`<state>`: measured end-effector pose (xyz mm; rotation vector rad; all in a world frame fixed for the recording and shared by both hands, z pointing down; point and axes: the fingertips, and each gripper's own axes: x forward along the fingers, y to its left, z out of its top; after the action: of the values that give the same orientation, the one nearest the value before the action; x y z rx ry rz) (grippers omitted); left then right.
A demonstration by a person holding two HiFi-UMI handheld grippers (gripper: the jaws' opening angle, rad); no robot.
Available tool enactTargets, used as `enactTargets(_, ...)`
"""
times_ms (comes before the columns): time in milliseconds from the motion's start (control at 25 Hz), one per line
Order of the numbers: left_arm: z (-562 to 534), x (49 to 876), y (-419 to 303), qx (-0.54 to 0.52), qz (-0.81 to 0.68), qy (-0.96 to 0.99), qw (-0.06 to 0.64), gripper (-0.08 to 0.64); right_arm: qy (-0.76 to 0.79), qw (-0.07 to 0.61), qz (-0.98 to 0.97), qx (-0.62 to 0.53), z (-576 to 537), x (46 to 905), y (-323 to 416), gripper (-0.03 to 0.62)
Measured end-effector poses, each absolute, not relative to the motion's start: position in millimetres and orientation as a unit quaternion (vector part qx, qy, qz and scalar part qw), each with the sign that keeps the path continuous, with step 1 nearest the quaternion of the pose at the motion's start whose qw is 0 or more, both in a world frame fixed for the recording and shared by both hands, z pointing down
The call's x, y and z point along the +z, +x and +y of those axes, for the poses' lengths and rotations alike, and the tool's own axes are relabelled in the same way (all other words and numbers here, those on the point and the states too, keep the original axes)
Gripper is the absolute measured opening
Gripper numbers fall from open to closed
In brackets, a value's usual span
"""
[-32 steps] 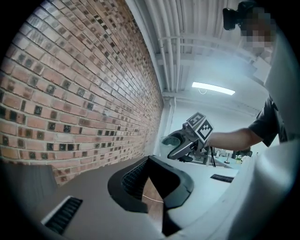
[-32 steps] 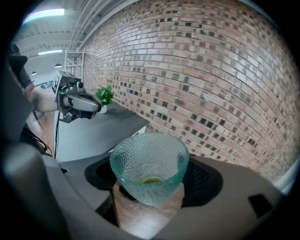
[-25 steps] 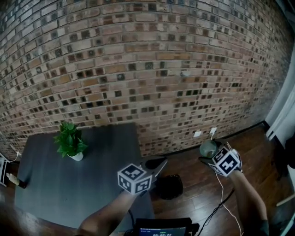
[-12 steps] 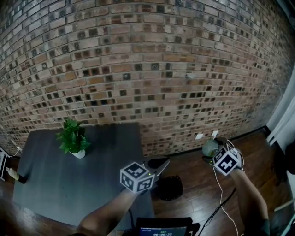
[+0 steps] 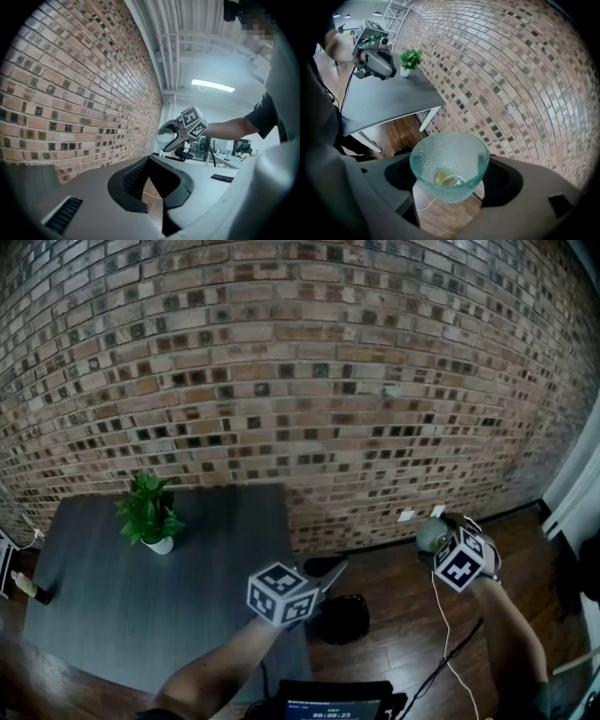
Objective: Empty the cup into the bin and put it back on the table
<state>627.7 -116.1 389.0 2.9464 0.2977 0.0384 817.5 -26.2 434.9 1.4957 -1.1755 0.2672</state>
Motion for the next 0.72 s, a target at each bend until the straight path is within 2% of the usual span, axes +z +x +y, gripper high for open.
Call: enactTargets(720, -120, 391, 625, 0.012, 0.098, 0.991, 0.091, -0.009, 0.598, 0.655, -0.458, 0.063, -34, 405, 821, 0.397)
